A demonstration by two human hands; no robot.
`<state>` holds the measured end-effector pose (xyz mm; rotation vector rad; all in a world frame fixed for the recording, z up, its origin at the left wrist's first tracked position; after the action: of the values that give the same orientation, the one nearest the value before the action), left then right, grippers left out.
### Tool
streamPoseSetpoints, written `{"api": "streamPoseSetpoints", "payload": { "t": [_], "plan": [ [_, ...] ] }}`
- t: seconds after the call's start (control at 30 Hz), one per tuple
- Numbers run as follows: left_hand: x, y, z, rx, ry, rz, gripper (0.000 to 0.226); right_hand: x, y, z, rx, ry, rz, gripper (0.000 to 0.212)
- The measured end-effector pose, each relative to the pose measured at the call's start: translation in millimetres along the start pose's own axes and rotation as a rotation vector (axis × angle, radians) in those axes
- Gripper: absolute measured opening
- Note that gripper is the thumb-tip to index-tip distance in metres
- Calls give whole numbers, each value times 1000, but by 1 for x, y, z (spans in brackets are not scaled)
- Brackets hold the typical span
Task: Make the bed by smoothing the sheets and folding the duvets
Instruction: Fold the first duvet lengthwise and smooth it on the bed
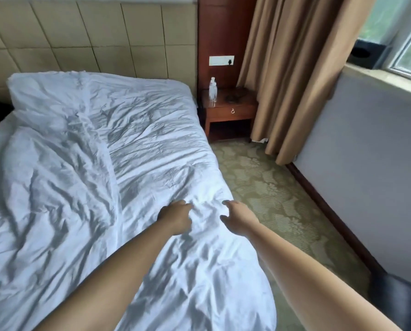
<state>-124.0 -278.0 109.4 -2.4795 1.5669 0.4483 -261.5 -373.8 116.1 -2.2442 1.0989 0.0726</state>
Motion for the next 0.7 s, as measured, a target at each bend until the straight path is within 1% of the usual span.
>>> {"api": "streamPoseSetpoints", "payload": {
  "t": [0.1, 0.2, 0.3, 0.37, 0.53, 0.7],
  "plan": [
    [4, 50, -16, 28, 10, 37, 49, -18, 40, -21, 11, 28, 28, 53],
    [13, 98, -24, 83, -16, 46, 48, -23, 71, -43, -13, 20, 1, 54],
    [30, 136, -40, 77, 20, 24, 46, -14, 102, -78, -26, 20, -37, 53],
    [38, 154, -49, 48, 38, -40, 45, -5, 122, -102, -48, 14, -67, 51],
    [61, 189, -65, 38, 17, -144, 48, 20, 153, -157, -79, 10, -140, 52],
    [89, 200, -77, 54, 3, -194, 44, 55, 168, -178, -109, -21, -154, 53]
  ]
}}
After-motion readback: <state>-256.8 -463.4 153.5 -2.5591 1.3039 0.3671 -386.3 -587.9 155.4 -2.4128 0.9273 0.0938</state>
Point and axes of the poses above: each hand's wrist, its own x-axis towards the middle knuckle, its own z-axis out of the palm, y = z × x, the point moved 9 cm from there along x, towards the middle knuckle, and after that the axes turned 12 degrees about x, right-handed, at the moved point
